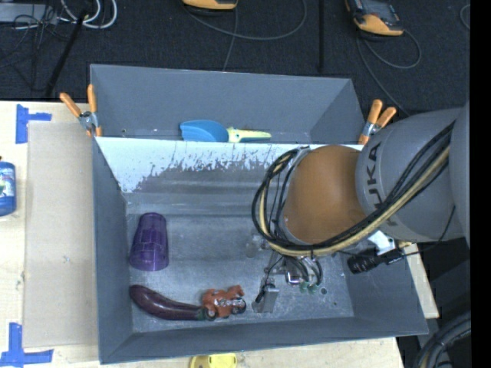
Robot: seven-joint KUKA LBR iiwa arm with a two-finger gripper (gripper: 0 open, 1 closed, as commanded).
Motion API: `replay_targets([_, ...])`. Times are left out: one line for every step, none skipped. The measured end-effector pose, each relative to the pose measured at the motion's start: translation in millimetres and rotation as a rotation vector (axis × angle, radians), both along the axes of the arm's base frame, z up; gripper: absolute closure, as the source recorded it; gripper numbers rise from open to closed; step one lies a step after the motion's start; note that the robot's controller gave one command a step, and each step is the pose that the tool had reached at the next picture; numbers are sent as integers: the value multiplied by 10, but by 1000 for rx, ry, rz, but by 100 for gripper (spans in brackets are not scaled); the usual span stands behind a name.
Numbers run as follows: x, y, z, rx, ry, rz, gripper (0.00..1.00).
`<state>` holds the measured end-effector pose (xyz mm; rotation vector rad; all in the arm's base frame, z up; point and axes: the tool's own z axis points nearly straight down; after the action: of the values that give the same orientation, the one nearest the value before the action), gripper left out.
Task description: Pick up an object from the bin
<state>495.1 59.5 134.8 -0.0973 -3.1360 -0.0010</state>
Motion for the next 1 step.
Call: replay_targets([-80,71,233,-1,2,40,0])
